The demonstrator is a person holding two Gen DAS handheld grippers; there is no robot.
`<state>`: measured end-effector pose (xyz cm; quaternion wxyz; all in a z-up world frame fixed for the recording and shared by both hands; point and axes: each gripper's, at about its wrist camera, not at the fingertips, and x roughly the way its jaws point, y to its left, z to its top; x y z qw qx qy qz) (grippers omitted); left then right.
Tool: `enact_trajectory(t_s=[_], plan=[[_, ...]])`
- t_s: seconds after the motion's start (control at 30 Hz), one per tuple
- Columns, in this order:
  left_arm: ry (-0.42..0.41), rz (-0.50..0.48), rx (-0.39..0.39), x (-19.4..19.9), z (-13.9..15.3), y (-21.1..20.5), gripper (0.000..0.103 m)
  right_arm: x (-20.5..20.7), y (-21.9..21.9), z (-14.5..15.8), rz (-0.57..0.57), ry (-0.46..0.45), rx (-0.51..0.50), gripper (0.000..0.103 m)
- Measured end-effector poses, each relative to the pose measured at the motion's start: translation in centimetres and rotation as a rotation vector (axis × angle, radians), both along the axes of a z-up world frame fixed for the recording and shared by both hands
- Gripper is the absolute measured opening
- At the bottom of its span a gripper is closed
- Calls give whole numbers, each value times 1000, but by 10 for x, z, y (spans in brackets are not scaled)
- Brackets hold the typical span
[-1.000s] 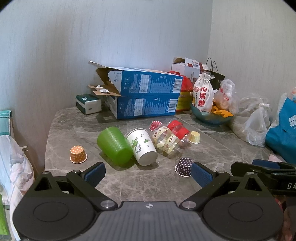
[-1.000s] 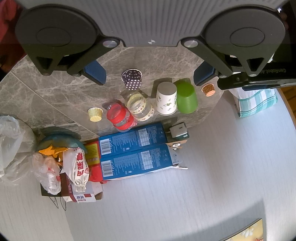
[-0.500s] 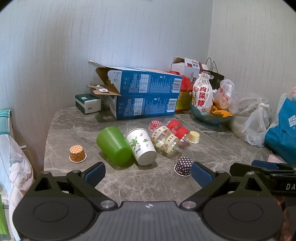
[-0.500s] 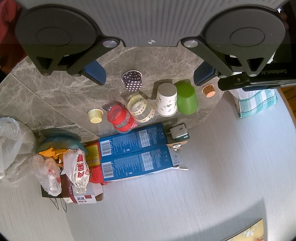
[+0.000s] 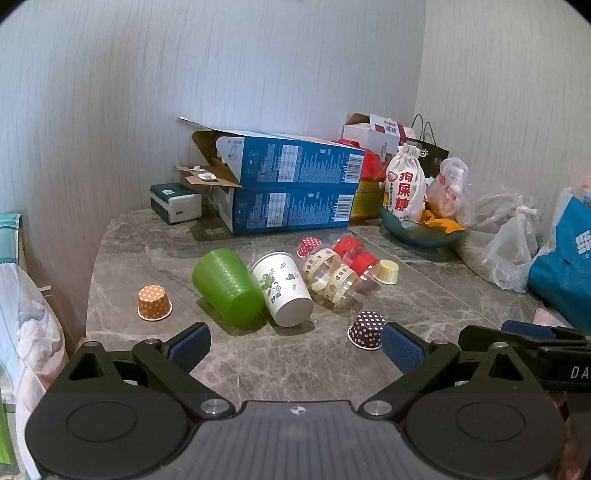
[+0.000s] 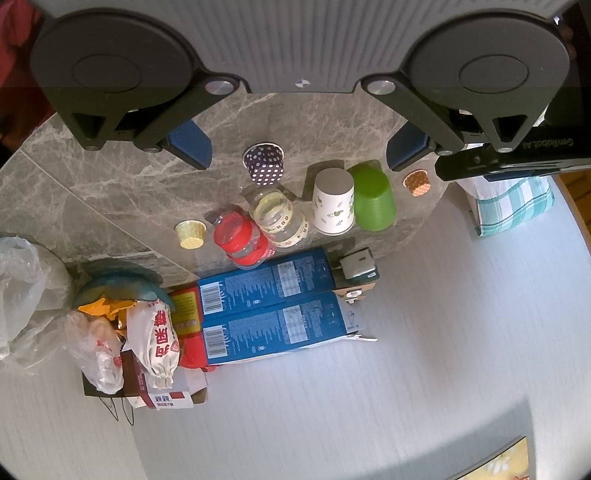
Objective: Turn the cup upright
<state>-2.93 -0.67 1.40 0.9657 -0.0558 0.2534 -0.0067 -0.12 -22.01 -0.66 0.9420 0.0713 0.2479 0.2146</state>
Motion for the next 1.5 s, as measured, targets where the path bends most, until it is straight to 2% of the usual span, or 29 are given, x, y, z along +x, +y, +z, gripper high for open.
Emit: enact_trajectory(t_s=[0.4,0.57,0.63,0.8,0.9,0.97,1.03,1.1,1.3,1.5], plan=[[0,2,2,0,0,1,100,0,-1,1,0,2,1,102],[-29,41,14,5,1,2,102,2,-2,-1,9,7,-3,102],[-17,76,24,15,4,7,103,3,-4,-2,9,11,2,102],[136,99,-6,67,6,32,103,6,-12,-3,8,16,26,102],[245,122,-90,102,3,47,100,7,-17,-6,10,23,35,102],[280,150,-134,124,1,54,96,9,-20,-8,11,32,44,102],[321,165,-130,145,-4,56,95,9,-24,-10,19,33,53,102],[352,199,-148,161,-11,59,86,9,-26,-9,23,31,60,102],[454,260,-209,195,-30,67,86,12,-38,-10,22,34,91,102],[508,319,-219,214,-47,71,86,15,-48,-10,22,39,117,102]])
